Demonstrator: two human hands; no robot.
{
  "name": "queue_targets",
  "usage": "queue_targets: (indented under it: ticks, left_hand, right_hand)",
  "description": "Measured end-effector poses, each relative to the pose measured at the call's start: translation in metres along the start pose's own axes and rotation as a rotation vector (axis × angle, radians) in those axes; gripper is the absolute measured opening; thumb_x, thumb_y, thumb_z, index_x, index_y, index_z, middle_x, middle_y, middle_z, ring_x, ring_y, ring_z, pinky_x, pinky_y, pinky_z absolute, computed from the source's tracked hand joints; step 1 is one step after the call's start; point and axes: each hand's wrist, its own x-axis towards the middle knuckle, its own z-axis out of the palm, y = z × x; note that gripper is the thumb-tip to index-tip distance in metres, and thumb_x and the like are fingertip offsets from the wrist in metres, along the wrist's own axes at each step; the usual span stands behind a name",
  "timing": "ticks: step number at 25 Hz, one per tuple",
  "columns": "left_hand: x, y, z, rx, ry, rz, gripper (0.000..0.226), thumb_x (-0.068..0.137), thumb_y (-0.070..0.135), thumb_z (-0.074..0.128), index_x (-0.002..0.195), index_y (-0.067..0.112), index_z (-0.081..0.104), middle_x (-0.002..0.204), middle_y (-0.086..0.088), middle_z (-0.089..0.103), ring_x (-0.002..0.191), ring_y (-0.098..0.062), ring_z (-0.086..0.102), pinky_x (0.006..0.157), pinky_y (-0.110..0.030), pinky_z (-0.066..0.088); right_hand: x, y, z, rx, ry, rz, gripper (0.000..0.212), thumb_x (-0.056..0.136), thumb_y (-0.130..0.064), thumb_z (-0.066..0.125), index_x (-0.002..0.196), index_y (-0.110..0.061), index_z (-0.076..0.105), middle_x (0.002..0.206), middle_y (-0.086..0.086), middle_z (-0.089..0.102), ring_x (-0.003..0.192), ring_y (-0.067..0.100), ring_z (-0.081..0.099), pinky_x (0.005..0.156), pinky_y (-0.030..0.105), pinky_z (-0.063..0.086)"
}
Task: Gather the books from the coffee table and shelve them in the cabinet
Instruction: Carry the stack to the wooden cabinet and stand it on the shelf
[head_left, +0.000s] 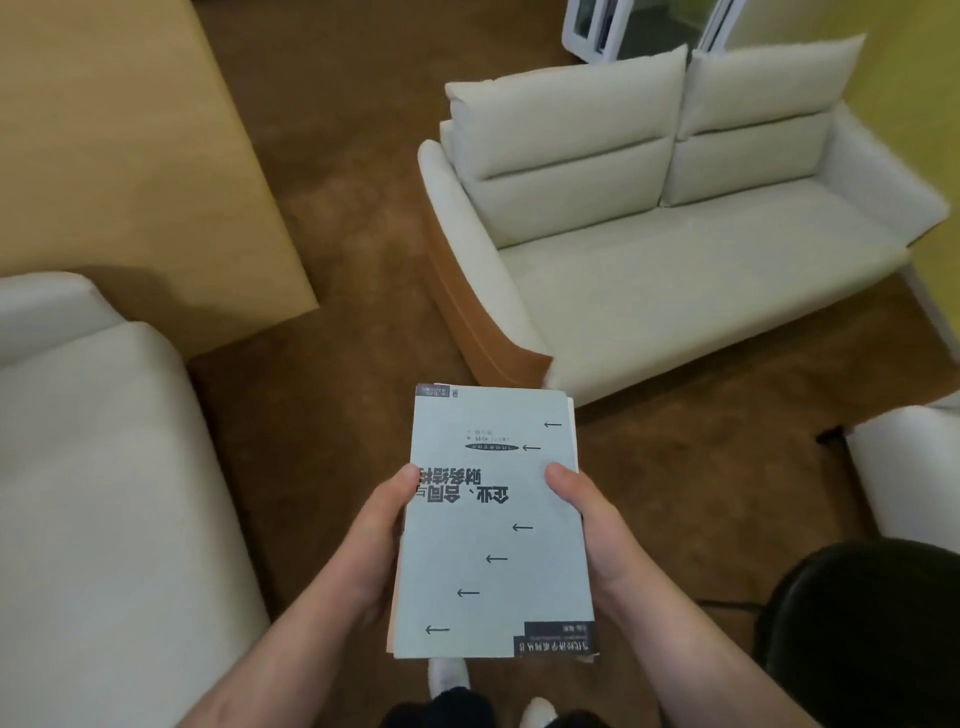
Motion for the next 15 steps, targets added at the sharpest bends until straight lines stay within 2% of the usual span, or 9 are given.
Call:
queue_targets:
  ticks: [3,6,7,8,9,10,11,13,15]
  left_hand:
    - [0.001,0.02,-0.022,-0.051,0.038,0.017,0.051,0.085,0.059,0.044,0.091,0.025,0.081,0.108,-0.013,0.077,0.093,-0.031,0.075,0.091,-0.049,0.051]
    - [0.02,0.043,-0.051,0.002,0.058,0.066,0.045,0.09,0.052,0.047,0.105,0.02,0.074,0.106,-0.009,0.078,0.097,-0.028,0.075,0.093,-0.048,0.052]
    - [0.034,0.054,-0.057,0.017,0.049,0.099,0.044,0.095,0.047,0.046,0.109,0.013,0.07,0.097,-0.009,0.08,0.089,-0.021,0.077,0.091,-0.045,0.052]
    - [0.042,0.061,-0.067,0.022,0.025,0.138,0.047,0.097,0.048,0.049,0.105,0.005,0.066,0.077,-0.007,0.079,0.072,-0.01,0.077,0.088,-0.041,0.05]
    - [0.051,0.07,-0.075,0.042,0.038,0.124,0.054,0.091,0.055,0.056,0.096,0.002,0.062,0.054,-0.003,0.073,0.053,-0.002,0.071,0.085,-0.038,0.049]
    - [0.063,0.078,-0.084,0.06,0.061,0.102,0.059,0.085,0.062,0.059,0.088,0.003,0.06,0.044,0.001,0.067,0.045,0.002,0.066,0.088,-0.038,0.049]
    - [0.076,0.087,-0.088,0.058,0.088,0.093,0.052,0.088,0.055,0.059,0.088,0.003,0.061,0.052,-0.002,0.072,0.052,-0.001,0.07,0.096,-0.043,0.049]
    - [0.105,0.114,-0.091,-0.003,0.145,0.041,0.047,0.09,0.047,0.057,0.11,0.006,0.066,0.099,-0.01,0.079,0.091,-0.022,0.077,0.104,-0.054,0.045]
    - [0.13,0.14,-0.102,-0.035,0.137,0.076,0.065,0.076,0.056,0.063,0.122,0.009,0.065,0.119,-0.013,0.074,0.109,-0.035,0.07,0.107,-0.059,0.043]
  right_hand:
    - [0.033,-0.011,0.027,0.0,-0.059,0.055,0.109,0.054,-0.044,0.094,0.146,-0.008,0.048,0.136,0.028,0.062,0.109,0.044,0.069,0.079,0.049,0.06]
    - [0.072,-0.028,0.052,-0.024,-0.113,0.116,0.104,0.054,-0.043,0.093,0.143,-0.009,0.053,0.133,0.027,0.065,0.105,0.043,0.071,0.077,0.048,0.061]
    - [0.087,-0.035,0.059,-0.031,-0.127,0.134,0.099,0.056,-0.042,0.091,0.142,-0.008,0.055,0.131,0.027,0.066,0.103,0.042,0.072,0.076,0.048,0.061]
    - [0.103,-0.042,0.065,-0.045,-0.136,0.156,0.092,0.062,-0.041,0.087,0.142,-0.009,0.055,0.13,0.026,0.067,0.101,0.041,0.073,0.075,0.047,0.062]
    - [0.119,-0.049,0.07,-0.059,-0.14,0.175,0.085,0.067,-0.04,0.083,0.142,-0.01,0.055,0.129,0.025,0.068,0.1,0.04,0.073,0.074,0.046,0.062]
    - [0.134,-0.056,0.077,-0.066,-0.139,0.184,0.084,0.068,-0.04,0.082,0.142,-0.01,0.055,0.128,0.024,0.069,0.1,0.04,0.074,0.073,0.046,0.062]
    - [0.149,-0.064,0.081,-0.07,-0.145,0.188,0.086,0.066,-0.039,0.083,0.142,-0.011,0.055,0.128,0.024,0.069,0.099,0.04,0.074,0.072,0.046,0.062]
    - [0.19,-0.085,0.088,-0.109,-0.136,0.2,0.079,0.071,-0.037,0.08,0.142,-0.012,0.055,0.126,0.023,0.07,0.098,0.039,0.075,0.072,0.046,0.062]
    - [0.234,-0.111,0.092,-0.168,-0.123,0.182,0.073,0.075,-0.036,0.074,0.141,-0.014,0.054,0.124,0.021,0.072,0.099,0.038,0.075,0.073,0.045,0.062]
